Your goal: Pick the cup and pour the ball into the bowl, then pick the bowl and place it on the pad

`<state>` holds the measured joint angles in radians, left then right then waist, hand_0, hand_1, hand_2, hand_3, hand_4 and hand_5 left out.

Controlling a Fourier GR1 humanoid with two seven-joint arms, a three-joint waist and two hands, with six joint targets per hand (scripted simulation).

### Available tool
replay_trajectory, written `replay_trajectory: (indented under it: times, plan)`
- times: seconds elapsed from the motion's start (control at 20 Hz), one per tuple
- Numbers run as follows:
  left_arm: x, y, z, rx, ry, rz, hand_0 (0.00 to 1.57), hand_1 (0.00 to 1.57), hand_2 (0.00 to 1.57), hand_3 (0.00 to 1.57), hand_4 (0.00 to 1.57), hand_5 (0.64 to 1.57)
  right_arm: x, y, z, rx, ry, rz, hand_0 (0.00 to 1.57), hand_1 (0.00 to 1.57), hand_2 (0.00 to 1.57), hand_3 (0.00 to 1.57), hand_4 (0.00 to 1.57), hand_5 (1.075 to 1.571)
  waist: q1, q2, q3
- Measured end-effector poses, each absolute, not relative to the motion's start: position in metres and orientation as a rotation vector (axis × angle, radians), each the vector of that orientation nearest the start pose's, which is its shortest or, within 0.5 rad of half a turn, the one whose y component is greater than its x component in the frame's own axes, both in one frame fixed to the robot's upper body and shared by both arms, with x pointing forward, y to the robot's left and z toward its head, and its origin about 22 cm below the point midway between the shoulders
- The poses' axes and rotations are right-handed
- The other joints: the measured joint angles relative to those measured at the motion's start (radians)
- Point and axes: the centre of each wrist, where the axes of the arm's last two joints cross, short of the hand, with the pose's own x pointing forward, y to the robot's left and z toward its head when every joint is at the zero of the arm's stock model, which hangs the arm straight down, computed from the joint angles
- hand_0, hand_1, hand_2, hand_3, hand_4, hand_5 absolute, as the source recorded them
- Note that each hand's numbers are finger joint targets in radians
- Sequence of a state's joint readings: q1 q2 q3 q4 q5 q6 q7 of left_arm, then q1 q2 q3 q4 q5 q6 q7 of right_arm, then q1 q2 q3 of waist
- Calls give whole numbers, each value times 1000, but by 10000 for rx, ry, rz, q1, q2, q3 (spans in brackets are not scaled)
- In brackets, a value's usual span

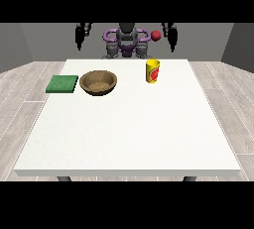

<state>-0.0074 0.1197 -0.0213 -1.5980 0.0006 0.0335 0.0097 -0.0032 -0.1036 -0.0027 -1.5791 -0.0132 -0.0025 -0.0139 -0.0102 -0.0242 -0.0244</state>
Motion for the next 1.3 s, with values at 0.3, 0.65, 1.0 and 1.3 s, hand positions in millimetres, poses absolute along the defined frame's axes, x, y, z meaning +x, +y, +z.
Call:
replay_trajectory:
  times: [0.3,0.65,1.0,1.3]
  plan:
    - [244,254,34,1081,-16039,-904,0,0,0,0,664,1566,244,-260,28,-964,-16016,907,0,0,0,0,875,1533,44,-1772,129]
    - [217,229,46,-624,-13757,703,0,0,0,0,601,1563,221,-252,38,-318,-13618,-719,0,0,0,0,823,1528,22,-3910,225]
    - [220,208,92,-695,-14937,743,0,0,0,0,606,1555,219,-259,87,-294,-14702,-906,0,0,0,0,741,1546,-98,-2545,242]
    - [242,199,87,-278,-16876,466,0,0,0,0,550,1513,235,-246,91,67,-16542,-776,0,0,0,0,707,1542,-299,-258,243]
